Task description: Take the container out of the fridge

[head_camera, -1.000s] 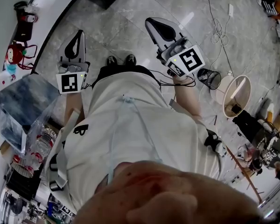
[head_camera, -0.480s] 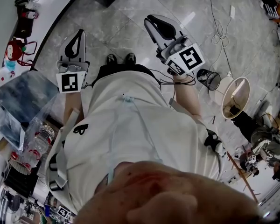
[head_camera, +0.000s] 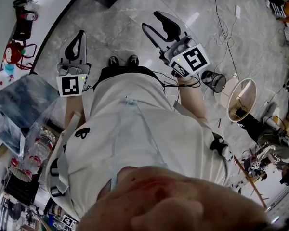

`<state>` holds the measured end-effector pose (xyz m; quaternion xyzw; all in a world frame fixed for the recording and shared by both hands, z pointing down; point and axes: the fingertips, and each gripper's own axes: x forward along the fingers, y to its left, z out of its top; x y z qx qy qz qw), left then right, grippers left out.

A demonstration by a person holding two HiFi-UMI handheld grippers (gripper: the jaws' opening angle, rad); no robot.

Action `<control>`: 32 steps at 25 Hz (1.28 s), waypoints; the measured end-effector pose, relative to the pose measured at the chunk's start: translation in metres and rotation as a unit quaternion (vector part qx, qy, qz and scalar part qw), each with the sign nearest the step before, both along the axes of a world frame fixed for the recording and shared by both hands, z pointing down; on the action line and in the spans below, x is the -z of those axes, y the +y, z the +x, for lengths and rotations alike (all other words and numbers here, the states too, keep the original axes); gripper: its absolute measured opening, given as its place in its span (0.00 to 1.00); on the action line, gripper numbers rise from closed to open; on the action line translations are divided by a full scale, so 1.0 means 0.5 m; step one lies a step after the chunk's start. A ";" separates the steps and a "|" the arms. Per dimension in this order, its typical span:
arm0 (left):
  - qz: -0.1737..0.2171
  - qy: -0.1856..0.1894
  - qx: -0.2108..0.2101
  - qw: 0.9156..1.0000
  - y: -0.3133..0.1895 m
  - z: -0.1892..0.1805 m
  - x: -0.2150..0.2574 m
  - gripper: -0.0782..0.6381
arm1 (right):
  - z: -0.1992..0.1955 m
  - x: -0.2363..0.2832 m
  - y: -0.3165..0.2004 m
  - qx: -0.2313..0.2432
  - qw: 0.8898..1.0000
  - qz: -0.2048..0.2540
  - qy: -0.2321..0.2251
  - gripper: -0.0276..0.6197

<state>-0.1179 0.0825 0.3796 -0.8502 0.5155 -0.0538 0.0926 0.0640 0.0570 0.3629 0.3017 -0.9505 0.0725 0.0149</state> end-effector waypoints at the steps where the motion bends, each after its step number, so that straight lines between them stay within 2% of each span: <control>1: 0.001 0.002 0.001 1.000 -0.001 -0.002 -0.001 0.12 | 0.000 0.000 -0.001 0.000 1.000 -0.001 0.000 0.36; 11: -0.001 0.000 0.001 1.000 -0.005 0.009 -0.005 0.12 | 0.011 -0.004 -0.011 -0.022 1.000 0.013 0.011 0.52; 22: -0.003 0.005 0.022 1.000 -0.008 -0.003 -0.008 0.12 | 0.017 -0.007 -0.023 -0.024 1.000 0.016 0.009 0.53; 29: -0.005 0.019 0.040 0.999 0.002 0.040 -0.007 0.12 | 0.077 -0.016 -0.017 -0.018 1.000 0.005 0.000 0.53; 32: -0.017 0.011 0.034 0.999 -0.001 0.051 -0.023 0.12 | 0.081 -0.031 -0.027 -0.013 1.000 -0.003 0.000 0.53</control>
